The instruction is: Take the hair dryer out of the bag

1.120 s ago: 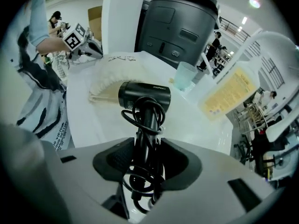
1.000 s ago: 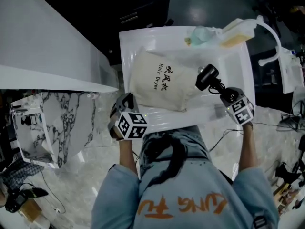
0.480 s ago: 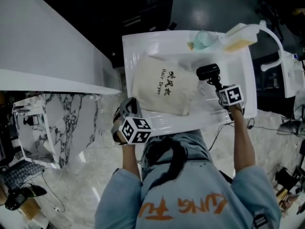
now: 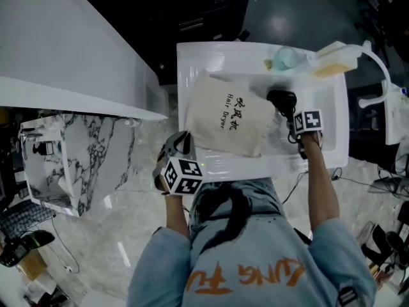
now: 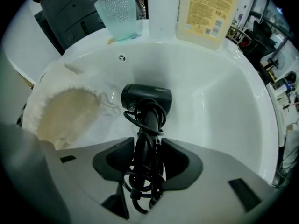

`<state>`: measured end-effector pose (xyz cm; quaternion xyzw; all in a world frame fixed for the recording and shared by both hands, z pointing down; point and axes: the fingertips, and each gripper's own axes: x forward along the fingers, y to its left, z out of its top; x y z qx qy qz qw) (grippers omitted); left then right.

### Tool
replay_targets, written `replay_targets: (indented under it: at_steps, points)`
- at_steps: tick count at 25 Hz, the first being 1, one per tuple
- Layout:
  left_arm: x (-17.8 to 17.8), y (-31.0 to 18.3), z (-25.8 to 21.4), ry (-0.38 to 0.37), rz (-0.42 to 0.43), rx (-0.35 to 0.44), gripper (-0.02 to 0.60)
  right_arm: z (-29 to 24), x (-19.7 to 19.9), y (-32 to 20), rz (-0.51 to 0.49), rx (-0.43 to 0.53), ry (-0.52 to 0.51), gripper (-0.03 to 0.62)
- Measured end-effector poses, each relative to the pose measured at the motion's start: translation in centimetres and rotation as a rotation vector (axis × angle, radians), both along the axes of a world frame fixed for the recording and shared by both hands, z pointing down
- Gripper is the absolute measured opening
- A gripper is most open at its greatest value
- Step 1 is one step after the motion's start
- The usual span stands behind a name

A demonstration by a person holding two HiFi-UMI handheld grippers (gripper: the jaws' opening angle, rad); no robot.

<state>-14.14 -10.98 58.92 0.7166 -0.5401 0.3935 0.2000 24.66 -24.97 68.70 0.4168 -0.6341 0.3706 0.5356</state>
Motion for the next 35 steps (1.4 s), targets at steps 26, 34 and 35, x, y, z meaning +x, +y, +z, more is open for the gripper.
replay_targets:
  at_steps: [26,34,35]
  points:
    - [10.2,-6.8,-9.1,0.269,0.163,0.313,0.051,-11.1,-1.3,-2.4,0.145,0.419,-0.326,0.128]
    - [15.5,-11.1,-14.5,0.338,0.119,0.449,0.015,-18.2,-1.1,-4.1,0.077,0.614,-0.380,0.020]
    - [15.9,-11.6,-15.3,0.348,0.107,0.466,0.012,-19.1,-1.2,-4.3,0.070,0.636,-0.394,0.009]
